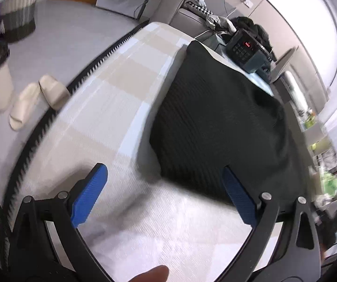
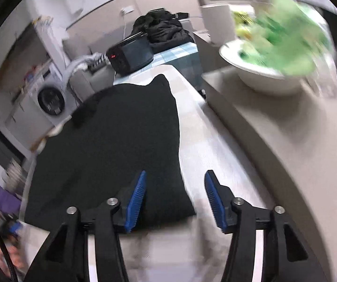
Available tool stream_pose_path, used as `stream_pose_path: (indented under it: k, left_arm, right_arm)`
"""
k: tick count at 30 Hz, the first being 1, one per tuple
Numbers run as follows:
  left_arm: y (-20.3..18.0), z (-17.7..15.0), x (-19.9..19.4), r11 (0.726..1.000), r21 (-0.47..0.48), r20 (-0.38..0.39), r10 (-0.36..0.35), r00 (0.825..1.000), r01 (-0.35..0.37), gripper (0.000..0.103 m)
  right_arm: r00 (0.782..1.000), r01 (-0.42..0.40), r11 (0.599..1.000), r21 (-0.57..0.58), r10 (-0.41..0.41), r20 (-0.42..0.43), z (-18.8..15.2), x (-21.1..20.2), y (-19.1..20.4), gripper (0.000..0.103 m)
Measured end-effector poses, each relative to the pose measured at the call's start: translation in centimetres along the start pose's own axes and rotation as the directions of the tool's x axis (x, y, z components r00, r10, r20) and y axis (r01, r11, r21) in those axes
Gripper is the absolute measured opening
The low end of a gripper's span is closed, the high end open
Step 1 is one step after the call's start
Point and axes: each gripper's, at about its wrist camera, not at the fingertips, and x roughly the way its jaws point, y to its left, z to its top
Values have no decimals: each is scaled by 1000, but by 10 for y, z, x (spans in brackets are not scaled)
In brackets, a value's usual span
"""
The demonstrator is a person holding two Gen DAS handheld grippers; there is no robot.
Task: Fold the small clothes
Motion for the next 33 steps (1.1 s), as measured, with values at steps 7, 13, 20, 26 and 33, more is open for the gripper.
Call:
stream_pose_path:
  k: [7,13,20,26,33]
  left_arm:
    - [7,-15,7,980,-121,-48,-162,986,155,97]
    - [4,-14,22,946,-190,-57,-276,960,261,81]
    - [-11,-7,40,934,-204,-26,-305,952,294,76]
    - [-18,5,57,938,-228,12,-265,964,260,49]
    - [-14,8,66,938,-262,37,-226,973,227,16]
  right_arm:
    - [979,-147,977,157,166,-122,-27,5,-11,57]
    - [957,-239,946,218,267,-111,-24,19,2,57]
    - [957,-244,918,313,280,-72,-19,34,5,57]
    - [958,-250,917,311,280,-55,-14,38,8,57]
    - [962,-244,908,341,271,-35,-7,48,3,53]
